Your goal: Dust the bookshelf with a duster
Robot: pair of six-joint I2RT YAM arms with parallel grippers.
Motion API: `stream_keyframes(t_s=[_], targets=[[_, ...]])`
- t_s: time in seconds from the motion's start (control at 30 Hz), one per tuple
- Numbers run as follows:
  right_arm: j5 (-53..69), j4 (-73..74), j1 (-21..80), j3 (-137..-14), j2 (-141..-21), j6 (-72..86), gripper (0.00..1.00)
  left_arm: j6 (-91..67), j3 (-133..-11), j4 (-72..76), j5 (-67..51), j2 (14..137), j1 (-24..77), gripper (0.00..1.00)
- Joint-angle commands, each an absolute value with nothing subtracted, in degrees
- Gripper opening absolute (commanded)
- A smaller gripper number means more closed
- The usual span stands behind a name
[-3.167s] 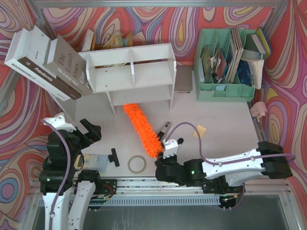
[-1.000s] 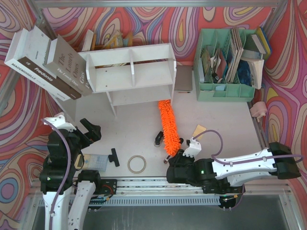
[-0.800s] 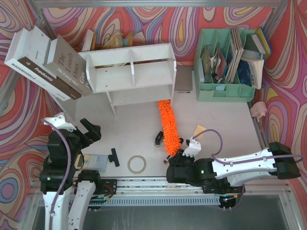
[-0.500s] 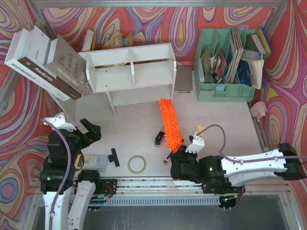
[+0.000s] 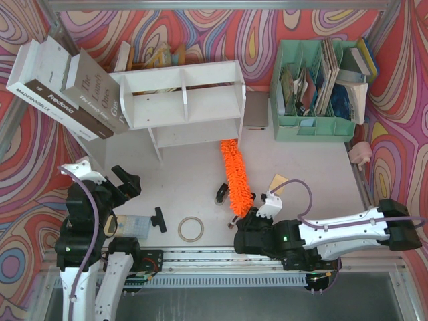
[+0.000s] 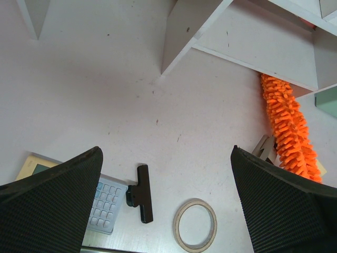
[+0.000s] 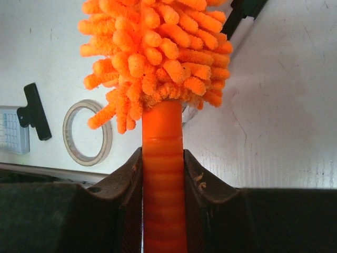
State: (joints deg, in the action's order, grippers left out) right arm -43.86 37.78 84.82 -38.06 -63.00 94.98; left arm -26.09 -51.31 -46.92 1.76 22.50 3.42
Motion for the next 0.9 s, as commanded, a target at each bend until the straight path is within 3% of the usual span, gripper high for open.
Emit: stream_keyframes(t_s=[0.0, 0.13, 0.3, 0.7, 0.87], targets=[[-48.65, 42.72, 84.38, -38.84, -62.2, 99.35, 0.0, -25.66, -50.71, -45.88, 2.44, 22.26, 3.08, 0.98], [-52.81, 38.91, 84.38, -39.92, -58.94, 92.17, 0.0, -25.75, -50.69, -45.88, 2.46, 22.23, 3.08, 0.98], [-51.94, 23.03, 84.45, -36.65, -56.96, 77.21, 0.0, -25.71, -50.71, -45.88, 2.31, 22.3, 3.08, 0.98], [-41.17, -1.5, 84.38, -38.01, -67.88, 56.59, 0.0, -25.75, -50.71, -45.88, 2.32, 22.15, 3.08, 0.98], [-36.89, -3.49, 84.38, -41.8, -73.97, 52.63, 0.0, -25.75, -50.71, -45.83, 2.45, 21.99, 3.12, 0.98]])
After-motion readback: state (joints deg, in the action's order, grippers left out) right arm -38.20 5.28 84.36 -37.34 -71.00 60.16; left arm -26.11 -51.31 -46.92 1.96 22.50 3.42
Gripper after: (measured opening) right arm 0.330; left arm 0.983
